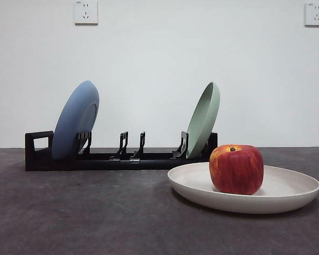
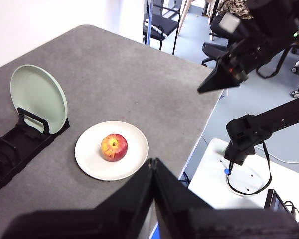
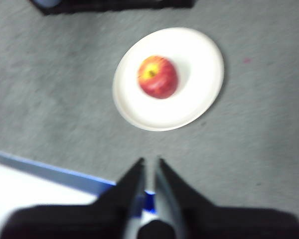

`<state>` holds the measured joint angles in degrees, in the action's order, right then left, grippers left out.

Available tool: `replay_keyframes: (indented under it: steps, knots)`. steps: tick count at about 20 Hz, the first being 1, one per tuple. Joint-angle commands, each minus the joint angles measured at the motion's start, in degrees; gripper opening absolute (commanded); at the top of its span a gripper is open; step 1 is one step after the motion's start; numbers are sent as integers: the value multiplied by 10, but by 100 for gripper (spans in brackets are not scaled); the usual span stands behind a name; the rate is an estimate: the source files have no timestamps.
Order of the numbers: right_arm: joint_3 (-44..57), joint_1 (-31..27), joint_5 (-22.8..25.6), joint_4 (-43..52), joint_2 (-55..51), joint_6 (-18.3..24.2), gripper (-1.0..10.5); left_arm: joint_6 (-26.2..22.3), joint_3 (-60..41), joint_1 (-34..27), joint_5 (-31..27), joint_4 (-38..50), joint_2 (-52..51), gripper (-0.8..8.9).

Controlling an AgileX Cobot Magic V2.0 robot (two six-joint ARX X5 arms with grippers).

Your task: Take the yellow plate from the plate rack,put the plate on the table,take the apple from the table,put the apple in the plate

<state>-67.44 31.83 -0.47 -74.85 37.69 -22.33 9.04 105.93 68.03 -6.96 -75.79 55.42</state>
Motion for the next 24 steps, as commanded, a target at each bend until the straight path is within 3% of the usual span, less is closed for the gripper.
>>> replay_keyframes:
  steps: [1,8,10,13,15,17,21,24]
  knots:
    - [-12,1,34,-2,0,-4,1,-2,-2,2,-1,2,12,-3]
    - [-15,1,123,-2,1,-4,1,-2,-4,2,-2,2,50,-3]
    - [-15,1,150,-3,3,-4,1,-3,-4,-21,-6,2,66,-3]
    - [-15,1,182,-3,7,-4,1,-105,-24,-126,17,28,81,-3]
    - [-15,1,189,-3,8,-4,1,-190,-85,-214,84,103,73,-3]
    - [-15,1,189,-3,8,-4,1,-234,-183,-297,155,220,42,-3]
    - [-15,1,189,-3,10,-4,1,-236,-454,-439,179,528,-78,-3]
    - [-15,1,189,-2,12,-4,1,-237,-639,-524,178,649,-191,-3]
